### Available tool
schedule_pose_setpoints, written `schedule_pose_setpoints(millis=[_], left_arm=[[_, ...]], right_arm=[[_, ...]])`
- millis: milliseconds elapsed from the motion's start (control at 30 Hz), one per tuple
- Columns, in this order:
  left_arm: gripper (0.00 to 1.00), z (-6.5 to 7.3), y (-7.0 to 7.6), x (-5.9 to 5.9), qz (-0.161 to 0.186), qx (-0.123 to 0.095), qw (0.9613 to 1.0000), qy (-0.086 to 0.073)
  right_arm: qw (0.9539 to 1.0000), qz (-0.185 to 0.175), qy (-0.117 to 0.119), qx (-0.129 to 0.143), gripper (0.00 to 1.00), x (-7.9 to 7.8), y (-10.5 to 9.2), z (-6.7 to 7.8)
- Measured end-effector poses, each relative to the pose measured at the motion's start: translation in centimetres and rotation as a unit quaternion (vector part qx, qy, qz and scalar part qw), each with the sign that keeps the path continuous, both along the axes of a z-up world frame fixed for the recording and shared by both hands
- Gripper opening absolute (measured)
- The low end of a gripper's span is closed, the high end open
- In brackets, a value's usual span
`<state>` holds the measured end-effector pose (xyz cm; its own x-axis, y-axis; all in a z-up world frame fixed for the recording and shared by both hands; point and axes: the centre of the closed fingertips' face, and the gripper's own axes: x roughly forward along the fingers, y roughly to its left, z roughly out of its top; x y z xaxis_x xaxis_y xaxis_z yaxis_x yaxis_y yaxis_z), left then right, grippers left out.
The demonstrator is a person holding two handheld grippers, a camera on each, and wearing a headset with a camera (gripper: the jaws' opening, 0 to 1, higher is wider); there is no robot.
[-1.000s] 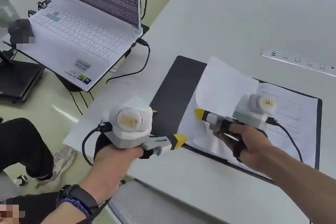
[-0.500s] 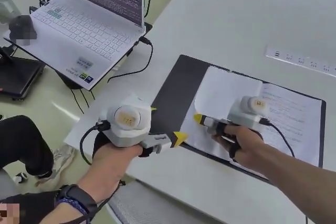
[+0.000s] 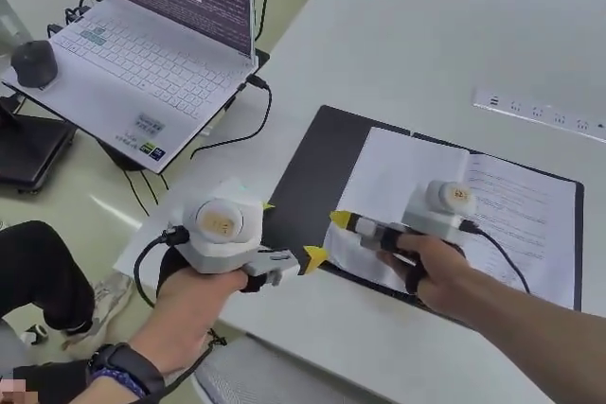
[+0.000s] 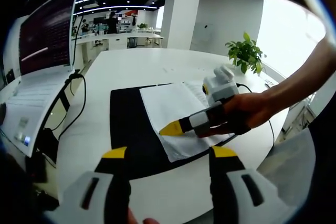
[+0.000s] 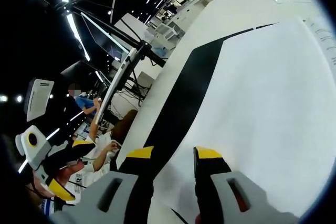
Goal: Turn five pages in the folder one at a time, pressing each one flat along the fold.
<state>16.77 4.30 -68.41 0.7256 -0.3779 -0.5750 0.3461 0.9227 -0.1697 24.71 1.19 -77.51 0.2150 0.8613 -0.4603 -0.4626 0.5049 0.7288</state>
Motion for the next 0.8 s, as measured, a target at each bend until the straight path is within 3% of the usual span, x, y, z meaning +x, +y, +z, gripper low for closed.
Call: schedule_pose_setpoints(millis=[100, 233, 533, 800], left_arm=[[0.6, 0.0, 0.1, -0.1, 0.0, -0.001, 1.0, 0.0], [0.61, -0.6, 0.0, -0.7, -0.007, -0.001, 0.9999, 0.012], [0.61, -0.8, -0.3, -1.0, -0.015, 0.0, 0.9997, 0.018], [0.58, -1.1, -0.8, -0.8, -0.017, -0.007, 0.9996, 0.022]], right_arm=[[0.9997, 0.019, -0.008, 0.014, 0.4, -0.9, -0.2, 0.8], [0.9994, 0.023, -0.013, 0.023, 0.45, -1.4, -1.1, 1.3], [0.9991, 0.023, -0.027, 0.022, 0.47, -2.0, -4.2, 2.0], [0.9964, 0.042, -0.071, 0.021, 0.5, -2.8, -7.1, 4.2]])
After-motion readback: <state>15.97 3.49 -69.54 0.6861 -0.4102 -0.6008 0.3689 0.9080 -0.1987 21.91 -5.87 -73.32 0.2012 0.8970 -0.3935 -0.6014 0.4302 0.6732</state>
